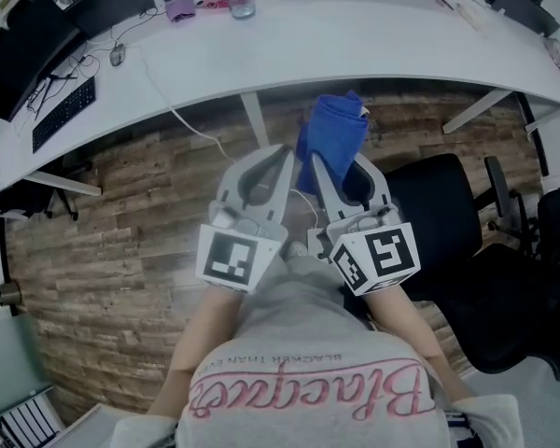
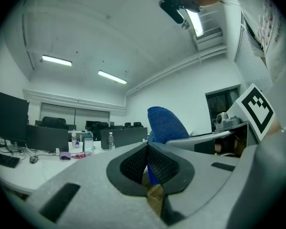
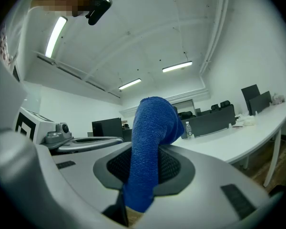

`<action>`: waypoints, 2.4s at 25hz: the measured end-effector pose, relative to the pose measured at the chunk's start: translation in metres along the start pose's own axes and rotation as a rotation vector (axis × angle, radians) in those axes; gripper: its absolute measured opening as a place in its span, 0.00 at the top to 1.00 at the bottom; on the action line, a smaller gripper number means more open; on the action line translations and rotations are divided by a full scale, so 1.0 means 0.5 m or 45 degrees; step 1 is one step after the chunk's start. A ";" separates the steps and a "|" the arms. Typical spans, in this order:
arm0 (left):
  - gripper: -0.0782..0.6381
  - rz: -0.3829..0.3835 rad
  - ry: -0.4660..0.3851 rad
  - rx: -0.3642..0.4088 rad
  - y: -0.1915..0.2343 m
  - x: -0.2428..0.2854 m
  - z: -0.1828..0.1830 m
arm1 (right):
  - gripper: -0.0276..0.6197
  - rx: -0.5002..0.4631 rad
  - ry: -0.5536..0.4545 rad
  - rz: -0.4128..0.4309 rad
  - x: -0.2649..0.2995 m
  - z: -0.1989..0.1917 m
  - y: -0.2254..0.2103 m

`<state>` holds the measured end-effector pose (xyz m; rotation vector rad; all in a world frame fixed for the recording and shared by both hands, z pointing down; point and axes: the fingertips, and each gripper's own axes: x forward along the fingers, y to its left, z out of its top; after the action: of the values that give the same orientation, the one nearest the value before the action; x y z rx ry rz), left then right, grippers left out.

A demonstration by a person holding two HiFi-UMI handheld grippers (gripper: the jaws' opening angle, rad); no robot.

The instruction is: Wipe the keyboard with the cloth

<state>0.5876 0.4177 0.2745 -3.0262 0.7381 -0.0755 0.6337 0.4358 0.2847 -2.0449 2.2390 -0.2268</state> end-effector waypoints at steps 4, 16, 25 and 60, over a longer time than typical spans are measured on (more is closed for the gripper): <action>0.88 0.091 -0.003 -0.005 0.037 -0.030 -0.003 | 0.81 -0.007 0.003 0.096 0.023 -0.005 0.039; 0.88 0.305 -0.014 -0.012 0.158 -0.139 -0.004 | 0.80 0.004 0.026 0.249 0.103 -0.019 0.150; 0.88 0.451 0.009 -0.018 0.262 -0.263 -0.019 | 0.80 -0.015 0.068 0.376 0.170 -0.048 0.286; 0.88 0.722 0.005 -0.066 0.741 -0.724 -0.080 | 0.80 -0.060 0.165 0.627 0.447 -0.158 0.861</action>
<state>0.0941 0.2553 0.2859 -2.7314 1.5757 -0.0488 0.1771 0.2542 0.2920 -1.4642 2.7575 -0.2685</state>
